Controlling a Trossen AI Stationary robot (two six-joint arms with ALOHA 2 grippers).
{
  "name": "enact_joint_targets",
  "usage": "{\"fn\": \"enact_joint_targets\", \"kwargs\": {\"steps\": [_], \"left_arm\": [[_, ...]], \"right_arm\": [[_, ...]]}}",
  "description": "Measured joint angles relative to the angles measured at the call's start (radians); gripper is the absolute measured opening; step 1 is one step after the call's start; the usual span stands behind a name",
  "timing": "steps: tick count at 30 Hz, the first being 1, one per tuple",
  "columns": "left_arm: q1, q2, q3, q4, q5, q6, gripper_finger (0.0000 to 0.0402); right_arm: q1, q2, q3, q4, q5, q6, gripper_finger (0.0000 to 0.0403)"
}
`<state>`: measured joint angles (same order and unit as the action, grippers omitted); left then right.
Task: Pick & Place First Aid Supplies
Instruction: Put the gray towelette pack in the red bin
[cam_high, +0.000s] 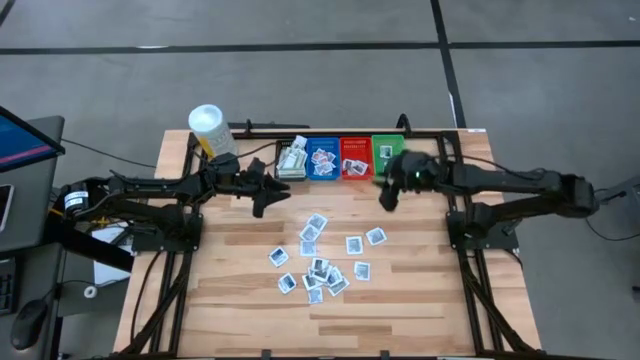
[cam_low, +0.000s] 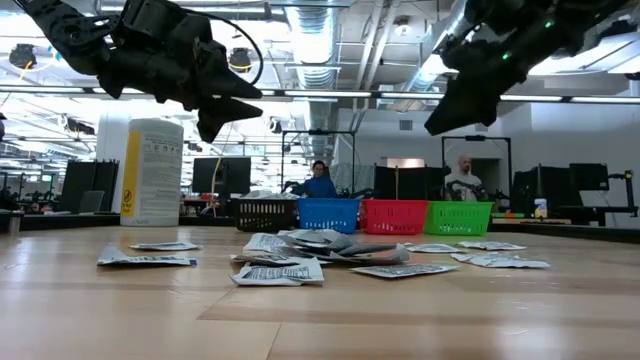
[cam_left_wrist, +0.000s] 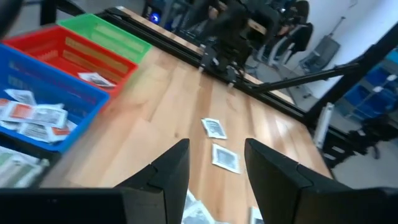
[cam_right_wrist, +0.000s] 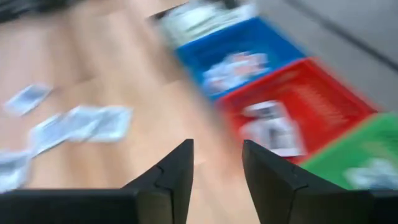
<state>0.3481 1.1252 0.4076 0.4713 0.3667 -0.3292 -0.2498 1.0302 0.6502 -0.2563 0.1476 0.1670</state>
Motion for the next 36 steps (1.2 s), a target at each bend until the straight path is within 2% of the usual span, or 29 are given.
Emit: {"fn": "enact_joint_targets", "kwargs": {"steps": [8, 14, 21, 26, 32, 36], "left_arm": [[-0.03, -0.007, 0.001, -0.016, 0.075, -0.064, 0.0154], [-0.118, -0.061, 0.001, -0.105, 0.047, -0.073, 0.0154], [-0.258, -0.172, 0.001, -0.266, -0.106, -0.072, 0.0154], [-0.349, -0.253, 0.0, -0.377, -0.215, -0.063, 0.0154], [-0.399, -0.318, 0.0, -0.45, -0.296, -0.061, 0.0154], [-0.409, -0.323, 0.001, -0.449, -0.366, -0.049, 0.0154]], "right_arm": [[0.277, 0.055, 0.0, -0.032, -0.019, 0.107, 0.0128], [0.448, 0.164, 0.0, 0.03, -0.019, 0.245, 0.0128], [0.577, 0.329, 0.0, 0.147, -0.008, 0.375, 0.0126], [0.644, 0.443, 0.0, 0.163, 0.036, 0.483, 0.0119], [0.694, 0.558, 0.018, 0.179, 0.036, 0.542, 0.0118], [0.712, 0.628, 0.081, 0.171, 0.036, 0.533, 0.0118]]}}
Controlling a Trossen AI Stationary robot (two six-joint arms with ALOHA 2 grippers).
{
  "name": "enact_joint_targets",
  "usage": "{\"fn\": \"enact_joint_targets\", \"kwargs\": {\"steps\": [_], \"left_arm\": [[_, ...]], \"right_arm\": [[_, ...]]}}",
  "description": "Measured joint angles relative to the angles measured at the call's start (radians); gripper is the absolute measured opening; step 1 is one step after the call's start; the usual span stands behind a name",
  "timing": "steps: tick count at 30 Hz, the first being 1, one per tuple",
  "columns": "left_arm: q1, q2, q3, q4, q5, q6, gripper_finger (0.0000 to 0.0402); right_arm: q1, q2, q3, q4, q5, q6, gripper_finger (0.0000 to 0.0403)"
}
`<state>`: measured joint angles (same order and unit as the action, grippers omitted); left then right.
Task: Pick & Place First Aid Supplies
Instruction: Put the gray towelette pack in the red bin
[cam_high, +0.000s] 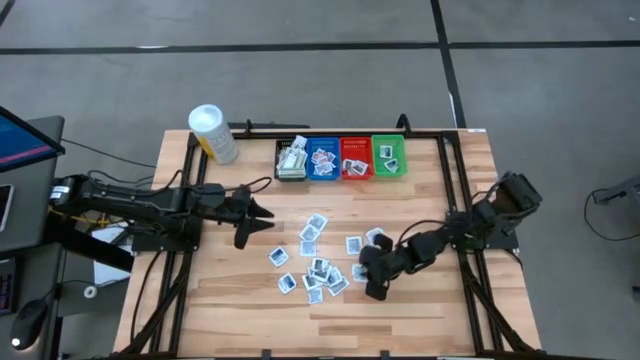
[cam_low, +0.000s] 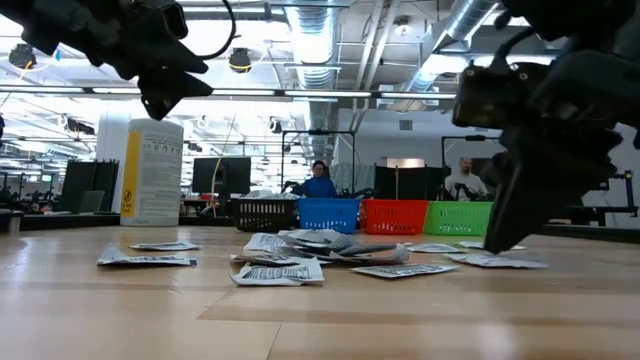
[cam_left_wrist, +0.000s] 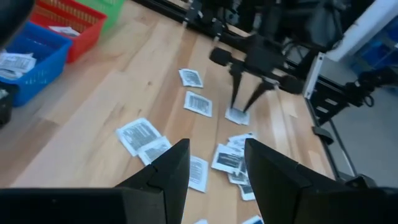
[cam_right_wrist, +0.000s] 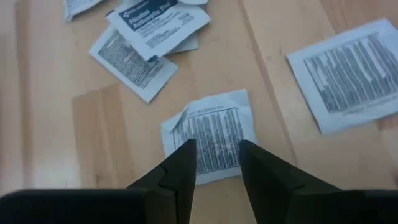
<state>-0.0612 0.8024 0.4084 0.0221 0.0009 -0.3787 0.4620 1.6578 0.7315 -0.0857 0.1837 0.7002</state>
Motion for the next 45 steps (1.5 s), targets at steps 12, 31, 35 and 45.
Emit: {"fn": "enact_joint_targets", "kwargs": {"steps": [12, 31, 35, 45], "left_arm": [[0.0, 0.01, -0.001, 0.001, -0.008, -0.023, 0.0154], [-0.033, 0.01, -0.001, 0.0, -0.008, -0.03, 0.0154], [-0.033, 0.01, -0.001, 0.0, -0.008, -0.03, 0.0154], [-0.033, 0.01, -0.001, 0.001, -0.017, -0.03, 0.0154]], "right_arm": [[0.012, 0.148, 0.239, -0.307, 0.07, -0.147, 0.0118], [-0.006, 0.079, 0.284, -0.345, -0.007, -0.176, 0.0118], [-0.005, -0.005, 0.283, -0.351, -0.002, -0.177, 0.0118], [-0.044, -0.167, 0.285, -0.53, 0.226, -0.155, 0.0118]]}}
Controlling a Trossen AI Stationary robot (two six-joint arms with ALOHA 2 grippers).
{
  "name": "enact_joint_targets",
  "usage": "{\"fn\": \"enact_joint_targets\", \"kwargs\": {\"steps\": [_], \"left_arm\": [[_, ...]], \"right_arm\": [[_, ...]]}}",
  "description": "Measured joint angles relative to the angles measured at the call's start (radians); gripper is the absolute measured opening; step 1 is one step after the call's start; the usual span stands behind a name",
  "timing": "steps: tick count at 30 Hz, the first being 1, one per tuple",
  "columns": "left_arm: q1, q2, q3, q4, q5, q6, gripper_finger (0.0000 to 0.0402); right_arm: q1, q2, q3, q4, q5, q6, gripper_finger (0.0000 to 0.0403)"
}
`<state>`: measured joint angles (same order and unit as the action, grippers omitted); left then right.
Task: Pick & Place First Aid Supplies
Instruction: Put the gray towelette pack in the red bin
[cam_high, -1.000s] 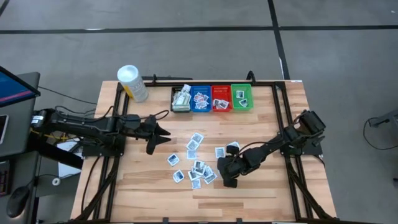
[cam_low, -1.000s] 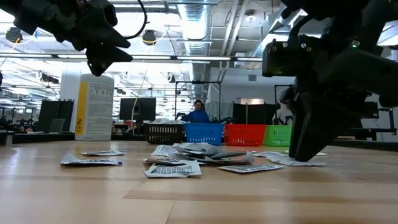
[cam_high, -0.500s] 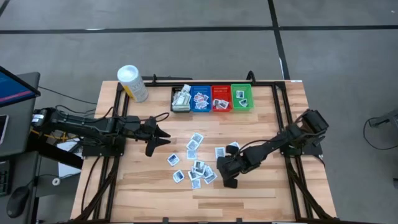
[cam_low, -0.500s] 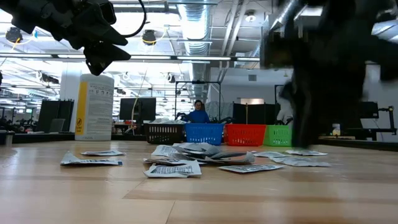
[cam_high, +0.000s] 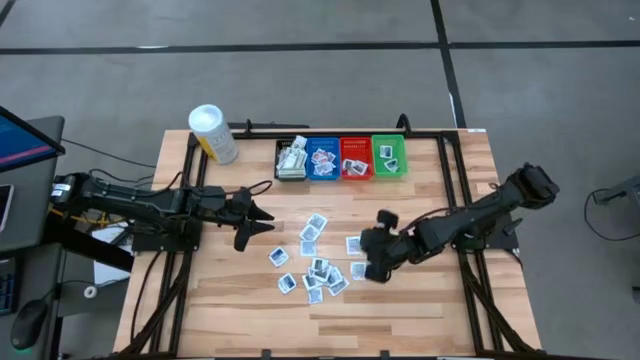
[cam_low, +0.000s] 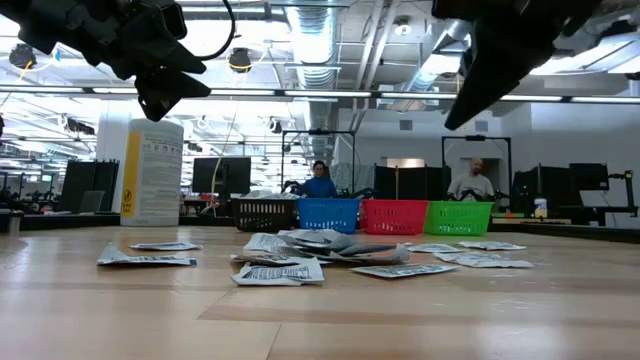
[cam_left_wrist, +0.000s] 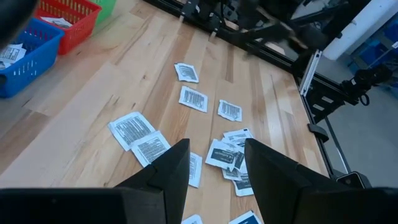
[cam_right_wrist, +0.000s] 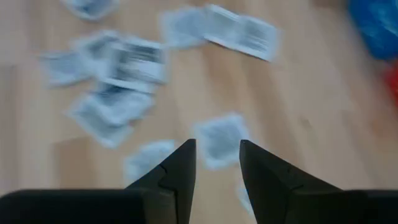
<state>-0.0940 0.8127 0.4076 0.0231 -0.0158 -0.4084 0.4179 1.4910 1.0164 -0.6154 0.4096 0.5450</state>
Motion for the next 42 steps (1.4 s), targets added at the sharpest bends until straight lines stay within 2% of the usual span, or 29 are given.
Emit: {"fn": "enact_joint_targets", "kwargs": {"steps": [5, 9, 19, 30, 42], "left_arm": [[0.0, 0.0, 0.0, 0.0, 0.0, 0.0, 0.0154], [0.0, 0.0, 0.0, 0.001, 0.0, 0.0, 0.0154], [0.0, 0.0, 0.0, 0.003, 0.0, 0.0, 0.0154], [0.0, 0.0, 0.0, 0.003, 0.0, 0.0, 0.0154], [0.0, 0.0, 0.0, 0.002, 0.0, 0.007, 0.0154]], "right_arm": [[-0.048, -0.007, -0.006, -0.183, 0.028, 0.029, 0.0118], [-0.084, 0.004, -0.061, -0.191, -0.039, 0.046, 0.0118], [-0.148, 0.003, -0.263, 0.123, -0.071, 0.078, 0.0118], [-0.179, 0.003, -0.343, 0.272, -0.102, 0.077, 0.0122], [-0.178, -0.002, -0.468, 0.407, -0.14, 0.107, 0.0162]]}}
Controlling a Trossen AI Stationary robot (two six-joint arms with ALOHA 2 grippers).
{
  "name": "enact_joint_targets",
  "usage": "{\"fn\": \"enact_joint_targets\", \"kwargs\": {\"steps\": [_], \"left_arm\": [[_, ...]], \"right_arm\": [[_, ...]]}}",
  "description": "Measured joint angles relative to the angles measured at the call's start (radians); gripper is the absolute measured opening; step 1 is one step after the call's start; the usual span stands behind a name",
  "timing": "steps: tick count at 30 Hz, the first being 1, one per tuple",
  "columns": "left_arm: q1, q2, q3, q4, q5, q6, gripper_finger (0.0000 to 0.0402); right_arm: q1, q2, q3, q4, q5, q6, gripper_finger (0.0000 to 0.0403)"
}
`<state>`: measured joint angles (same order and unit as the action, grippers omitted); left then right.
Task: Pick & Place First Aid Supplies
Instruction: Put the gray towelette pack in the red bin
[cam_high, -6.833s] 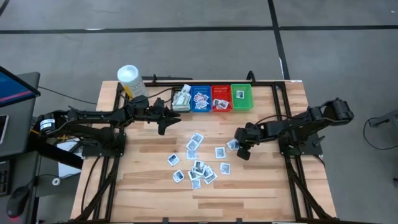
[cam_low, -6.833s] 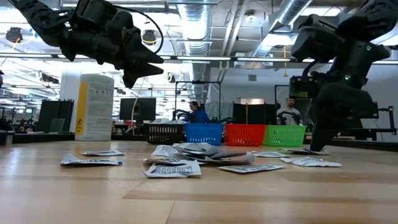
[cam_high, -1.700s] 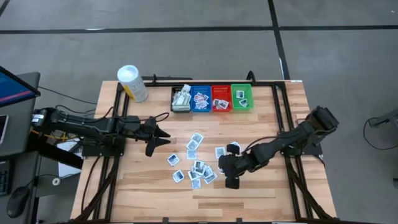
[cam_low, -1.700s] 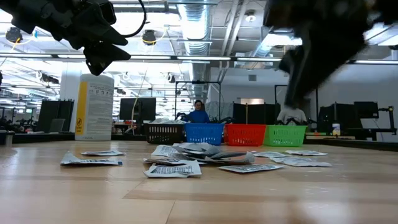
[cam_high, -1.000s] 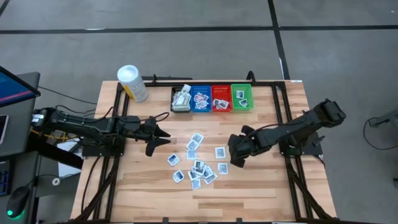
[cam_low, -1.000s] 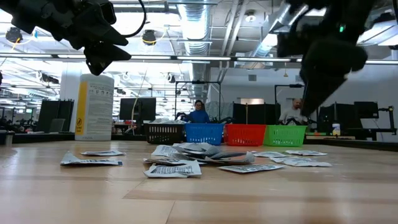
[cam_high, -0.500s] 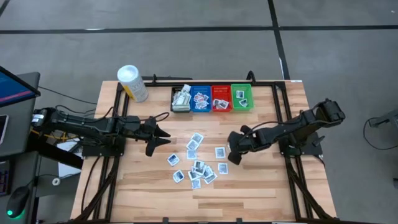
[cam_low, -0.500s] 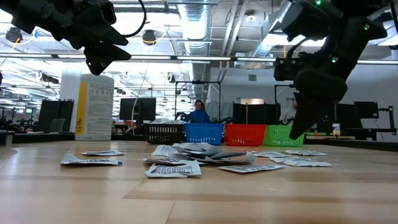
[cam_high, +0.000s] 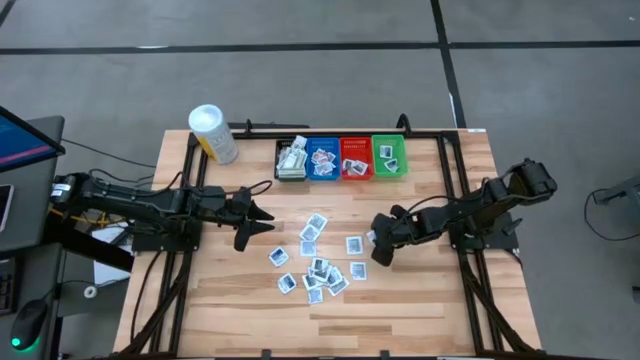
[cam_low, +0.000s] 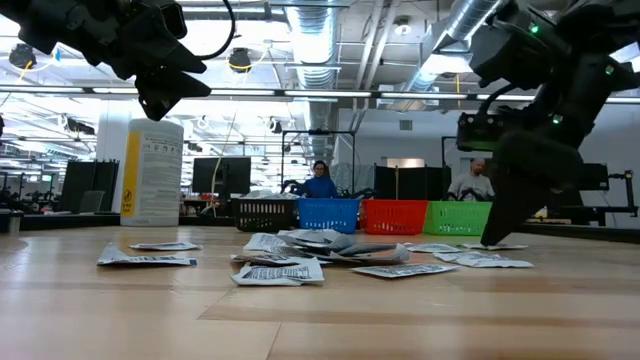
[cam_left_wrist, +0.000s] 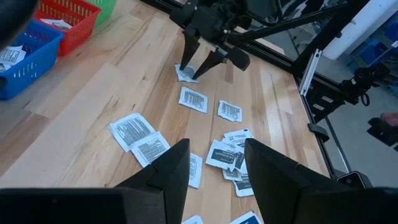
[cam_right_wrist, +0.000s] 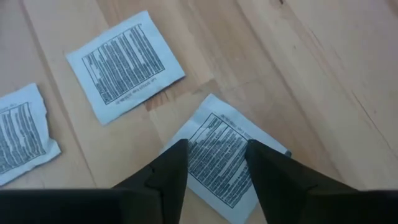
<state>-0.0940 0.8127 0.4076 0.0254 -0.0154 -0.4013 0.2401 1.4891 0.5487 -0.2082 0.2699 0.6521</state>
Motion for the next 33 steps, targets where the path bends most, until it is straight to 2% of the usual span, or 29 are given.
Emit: {"fn": "enact_joint_targets", "kwargs": {"steps": [5, 9, 14, 20, 22, 27, 33], "left_arm": [[0.0, 0.0, 0.0, 0.0, 0.0, 0.0, 0.0154], [0.0, 0.0, 0.0, 0.0, 0.0, 0.0, 0.0154], [0.0, 0.0, 0.0, 0.0, 0.0, 0.0, 0.0154], [0.0, 0.0, 0.0, -0.001, 0.0, -0.001, 0.0154], [0.0, 0.0, 0.0, -0.001, 0.0, -0.002, 0.0154], [0.0, 0.0, 0.0, -0.001, 0.0, -0.003, 0.0154], [0.0, 0.001, -0.001, -0.003, -0.007, -0.003, 0.0154]], "right_arm": [[0.002, 0.0, -0.017, -0.008, 0.001, -0.033, 0.0177], [-0.001, 0.001, -0.017, -0.029, 0.001, -0.08, 0.0165], [-0.01, 0.048, -0.014, -0.055, -0.003, -0.063, 0.0111], [-0.01, 0.085, -0.012, 0.053, 0.001, 0.0, 0.0027], [-0.011, 0.066, -0.002, 0.05, -0.026, 0.0, 0.001], [-0.016, -0.009, 0.029, 0.035, -0.077, -0.011, 0.002], [-0.012, -0.126, 0.059, 0.057, -0.141, -0.051, 0.0006]]}}
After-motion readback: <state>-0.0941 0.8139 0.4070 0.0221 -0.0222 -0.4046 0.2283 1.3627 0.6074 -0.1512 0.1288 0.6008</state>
